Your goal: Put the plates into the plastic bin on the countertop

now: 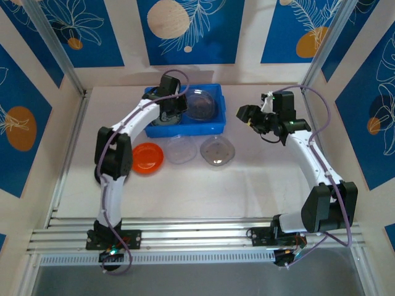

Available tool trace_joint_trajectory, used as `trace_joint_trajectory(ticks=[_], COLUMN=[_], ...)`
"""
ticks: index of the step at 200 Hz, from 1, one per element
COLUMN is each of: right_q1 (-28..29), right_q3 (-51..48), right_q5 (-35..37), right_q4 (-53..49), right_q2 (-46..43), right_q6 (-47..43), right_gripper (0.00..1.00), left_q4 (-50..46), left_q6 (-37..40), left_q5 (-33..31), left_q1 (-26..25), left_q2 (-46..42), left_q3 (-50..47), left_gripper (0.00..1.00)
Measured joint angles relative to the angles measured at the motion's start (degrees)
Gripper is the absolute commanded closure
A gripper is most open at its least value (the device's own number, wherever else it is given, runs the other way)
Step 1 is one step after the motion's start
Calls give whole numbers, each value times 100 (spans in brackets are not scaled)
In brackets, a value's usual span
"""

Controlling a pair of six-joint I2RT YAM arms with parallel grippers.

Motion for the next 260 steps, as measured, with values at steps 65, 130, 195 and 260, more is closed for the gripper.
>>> trace_joint_trajectory(ticks=[65,130,195,260], right_q1=[-199,-199,-199,-188], right_q3=[39,42,42,44], right_q5=[-111,-267,-297,-297], right_q4=[-61,-63,-57,-57], right_q2=[251,505,505,505], right_q6=[2,2,4,24], right_gripper=[41,42,42,42], left_q4=[13,136,35,-323], left_q6=[-345,-756,-841,-726], left_q5=[227,433,538,518], left_q1=[72,83,76,68], left_q2=[1060,1506,1853,1853], left_q3=[780,1145,1755,2103], left_gripper=[100,100,50,43])
